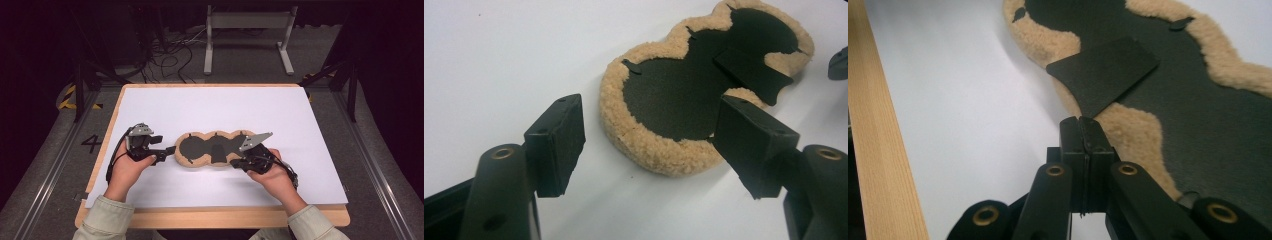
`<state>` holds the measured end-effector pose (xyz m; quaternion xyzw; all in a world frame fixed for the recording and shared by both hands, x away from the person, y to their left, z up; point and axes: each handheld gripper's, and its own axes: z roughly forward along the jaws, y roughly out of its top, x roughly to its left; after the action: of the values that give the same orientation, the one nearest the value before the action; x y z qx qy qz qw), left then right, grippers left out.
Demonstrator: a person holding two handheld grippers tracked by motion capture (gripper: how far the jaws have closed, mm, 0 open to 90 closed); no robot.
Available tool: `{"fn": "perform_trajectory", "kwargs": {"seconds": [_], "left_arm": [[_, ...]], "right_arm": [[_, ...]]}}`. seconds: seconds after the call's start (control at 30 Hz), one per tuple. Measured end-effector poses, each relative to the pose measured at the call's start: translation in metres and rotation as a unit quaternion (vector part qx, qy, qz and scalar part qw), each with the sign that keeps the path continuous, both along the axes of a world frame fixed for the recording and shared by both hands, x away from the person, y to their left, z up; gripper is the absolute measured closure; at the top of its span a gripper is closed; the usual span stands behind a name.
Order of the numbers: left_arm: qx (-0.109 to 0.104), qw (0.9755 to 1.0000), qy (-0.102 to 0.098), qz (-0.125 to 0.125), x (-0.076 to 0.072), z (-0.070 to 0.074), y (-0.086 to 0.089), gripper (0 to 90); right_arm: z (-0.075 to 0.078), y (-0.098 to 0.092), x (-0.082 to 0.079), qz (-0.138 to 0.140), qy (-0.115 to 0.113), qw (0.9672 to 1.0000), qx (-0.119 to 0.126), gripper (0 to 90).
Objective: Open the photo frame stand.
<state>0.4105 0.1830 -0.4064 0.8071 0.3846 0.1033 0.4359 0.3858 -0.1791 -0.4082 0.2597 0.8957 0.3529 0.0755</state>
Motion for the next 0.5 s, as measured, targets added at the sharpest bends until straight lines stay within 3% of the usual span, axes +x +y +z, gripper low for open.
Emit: {"fn": "perform_trajectory", "kwargs": {"seconds": [0.17, 0.37, 0.5], "left_arm": [[-0.013, 0.9997, -0.008, 0.019, -0.001, 0.001, 0.002, 27.9], [-0.028, 0.9996, -0.003, 0.008, 0.001, -0.002, 0.000, 30.3], [-0.019, 0.9998, -0.007, 0.006, 0.001, -0.003, -0.002, 30.2]], "right_arm": [[-0.008, 0.008, 0.002, 0.003, 0.013, 0.9999, -0.008, 90.0], [-0.022, 0.015, 0.006, 0.003, 0.028, 0.9994, -0.020, 90.0], [-0.028, 0.017, 0.009, -0.001, 0.034, 0.9991, -0.025, 90.0]]}}
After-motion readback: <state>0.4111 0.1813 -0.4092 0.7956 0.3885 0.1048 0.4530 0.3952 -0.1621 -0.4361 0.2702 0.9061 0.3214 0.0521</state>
